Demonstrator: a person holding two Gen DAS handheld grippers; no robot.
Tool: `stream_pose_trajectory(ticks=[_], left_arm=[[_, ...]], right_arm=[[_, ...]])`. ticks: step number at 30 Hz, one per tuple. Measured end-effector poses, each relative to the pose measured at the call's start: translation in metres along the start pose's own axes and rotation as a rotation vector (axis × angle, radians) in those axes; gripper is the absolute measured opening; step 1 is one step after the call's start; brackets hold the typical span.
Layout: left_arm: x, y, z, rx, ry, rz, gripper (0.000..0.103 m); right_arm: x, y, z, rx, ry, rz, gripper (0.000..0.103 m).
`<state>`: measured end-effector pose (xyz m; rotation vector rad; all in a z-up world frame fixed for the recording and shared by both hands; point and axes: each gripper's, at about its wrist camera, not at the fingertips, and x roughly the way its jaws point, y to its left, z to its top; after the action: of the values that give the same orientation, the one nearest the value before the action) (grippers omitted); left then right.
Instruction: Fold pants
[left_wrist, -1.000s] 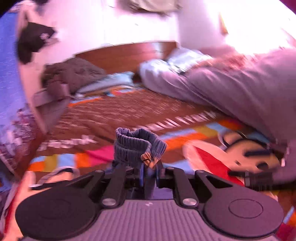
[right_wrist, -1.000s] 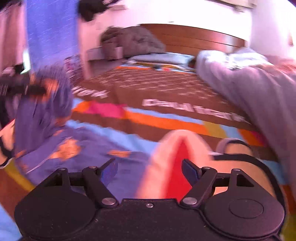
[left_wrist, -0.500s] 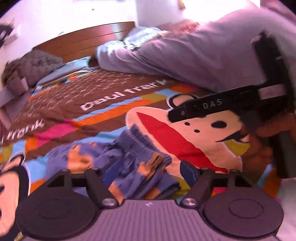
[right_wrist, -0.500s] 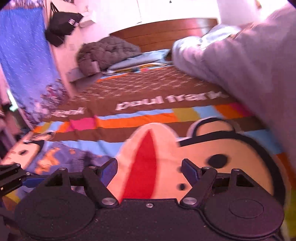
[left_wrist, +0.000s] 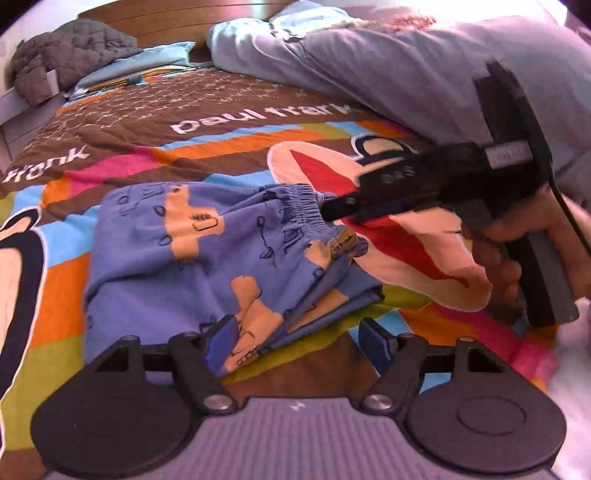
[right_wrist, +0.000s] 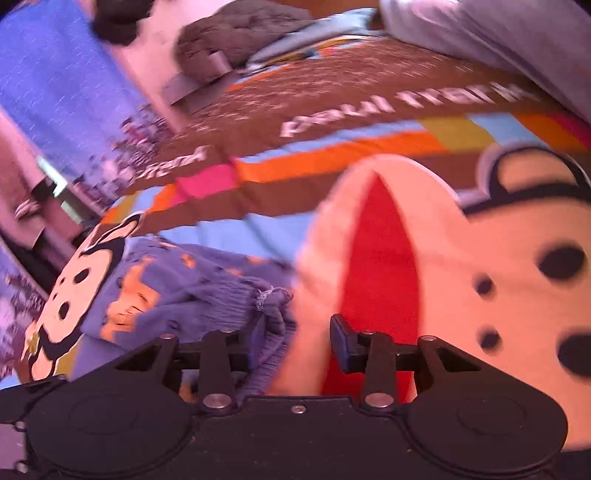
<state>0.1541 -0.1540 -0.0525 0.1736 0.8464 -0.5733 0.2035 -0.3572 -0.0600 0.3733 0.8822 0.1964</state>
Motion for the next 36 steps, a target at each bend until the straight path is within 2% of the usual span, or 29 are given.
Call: stream_pose_trajectory(ticks=[3,4,6,8,9,11,13,15,16,17,18,20,22,25,29,31,32,33,34,35,36], left_arm=[[-0.031,0.014,-0.008,-0.102,-0.071,0.016,0.077],[-0.039,0.019,-0.012,-0.139,-0.099,0.055,0.078],[-0.05,0.035,-0.018,-0.216,-0.133,0.168,0.079],[-0.051,0.06,-0.021,-0.318,-0.14,0.228,0.08],[-0.05,0.072,-0.021,-0.376,-0.135,0.219,0.08],[-0.044,0.097,-0.022,-0.498,-0.141,0.138,0.081],[-0.029,0.114,-0.021,-0.56,-0.113,0.075,0.078],[-0.019,0.125,-0.026,-0.604,-0.092,0.062,0.052],[-0.014,0.128,-0.03,-0.618,-0.084,0.032,0.039],[-0.013,0.129,-0.035,-0.633,-0.094,0.031,0.031],[-0.015,0.127,-0.039,-0.627,-0.107,0.032,0.029],[-0.021,0.119,-0.043,-0.604,-0.119,0.044,0.025],[-0.024,0.115,-0.042,-0.611,-0.12,0.043,0.024],[-0.03,0.111,-0.043,-0.614,-0.126,0.043,0.024],[-0.031,0.116,-0.047,-0.652,-0.127,0.033,0.025],[-0.031,0.113,-0.049,-0.638,-0.127,0.044,0.027],[-0.031,0.11,-0.05,-0.617,-0.133,0.055,0.028],[-0.03,0.106,-0.051,-0.596,-0.141,0.071,0.028],[-0.032,0.103,-0.051,-0.587,-0.142,0.081,0.028],[-0.032,0.101,-0.049,-0.578,-0.142,0.088,0.029],[-0.032,0.101,-0.048,-0.574,-0.141,0.093,0.029]], right_arm=[[-0.017,-0.01,-0.001,0.061,-0.033,0.017,0.053],[-0.023,-0.007,0.002,0.048,-0.057,0.02,0.056],[-0.032,0.007,0.014,-0.021,-0.101,0.043,0.072],[-0.026,0.03,0.033,-0.106,-0.084,0.113,0.08],[-0.02,0.042,0.043,-0.144,-0.061,0.139,0.081],[0.005,0.077,0.062,-0.246,0.01,0.204,0.08],[0.039,0.112,0.075,-0.327,0.091,0.243,0.078],[0.071,0.14,0.083,-0.368,0.166,0.247,0.07],[0.084,0.151,0.085,-0.393,0.188,0.244,0.062],[0.094,0.16,0.084,-0.425,0.205,0.239,0.041],[0.102,0.17,0.083,-0.467,0.227,0.225,0.005],[0.113,0.186,0.08,-0.547,0.249,0.163,0.001],[0.109,0.186,0.074,-0.587,0.219,0.121,0.001],[0.104,0.181,0.08,-0.534,0.166,0.087,0.001],[0.117,0.181,0.073,-0.545,0.177,0.057,0.001],[0.115,0.179,0.071,-0.533,0.162,0.046,0.0],[0.11,0.177,0.072,-0.535,0.127,0.008,0.002],[0.109,0.177,0.075,-0.534,0.107,0.001,0.013],[0.104,0.174,0.079,-0.508,0.103,0.023,0.02],[0.098,0.171,0.083,-0.471,0.115,0.071,0.035],[0.095,0.171,0.086,-0.443,0.145,0.139,0.055]])
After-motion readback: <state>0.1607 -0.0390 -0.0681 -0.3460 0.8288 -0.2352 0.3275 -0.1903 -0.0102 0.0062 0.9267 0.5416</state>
